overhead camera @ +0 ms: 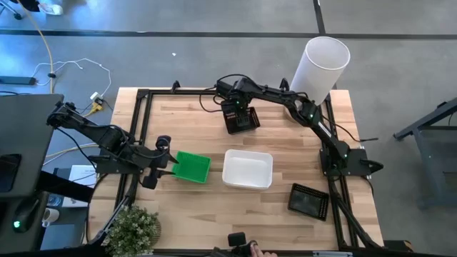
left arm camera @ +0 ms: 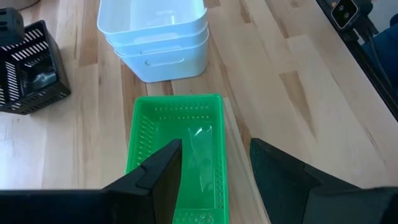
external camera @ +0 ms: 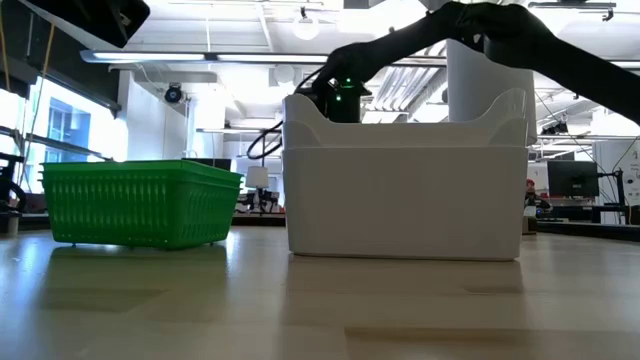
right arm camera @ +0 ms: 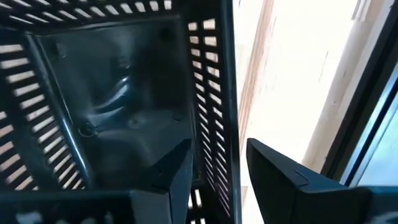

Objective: Stack baskets by color
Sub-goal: Stack the top black bin on the black bin

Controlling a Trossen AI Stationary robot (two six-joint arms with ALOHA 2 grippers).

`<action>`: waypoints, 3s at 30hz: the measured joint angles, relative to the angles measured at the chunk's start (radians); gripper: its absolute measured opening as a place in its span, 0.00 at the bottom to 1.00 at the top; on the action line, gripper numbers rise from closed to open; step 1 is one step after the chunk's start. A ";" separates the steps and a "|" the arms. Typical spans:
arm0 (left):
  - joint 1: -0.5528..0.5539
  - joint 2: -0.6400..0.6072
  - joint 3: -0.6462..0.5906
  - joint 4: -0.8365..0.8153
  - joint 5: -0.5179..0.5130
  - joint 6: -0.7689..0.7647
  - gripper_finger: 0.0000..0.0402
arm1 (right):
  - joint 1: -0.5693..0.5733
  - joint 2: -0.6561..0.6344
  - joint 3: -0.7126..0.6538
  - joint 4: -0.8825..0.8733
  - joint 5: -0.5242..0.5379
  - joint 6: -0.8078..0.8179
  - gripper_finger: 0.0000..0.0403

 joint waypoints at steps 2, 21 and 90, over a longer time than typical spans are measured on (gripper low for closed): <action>0.000 0.000 0.000 -0.001 0.000 0.000 0.44 | 0.000 0.002 0.000 -0.002 0.000 0.010 0.33; 0.000 0.000 0.000 -0.001 -0.018 0.000 0.44 | 0.000 -0.001 0.000 -0.023 0.031 0.064 0.01; 0.000 0.000 0.000 0.000 -0.014 -0.081 0.44 | 0.546 -0.614 -0.001 -0.342 -0.212 0.692 0.00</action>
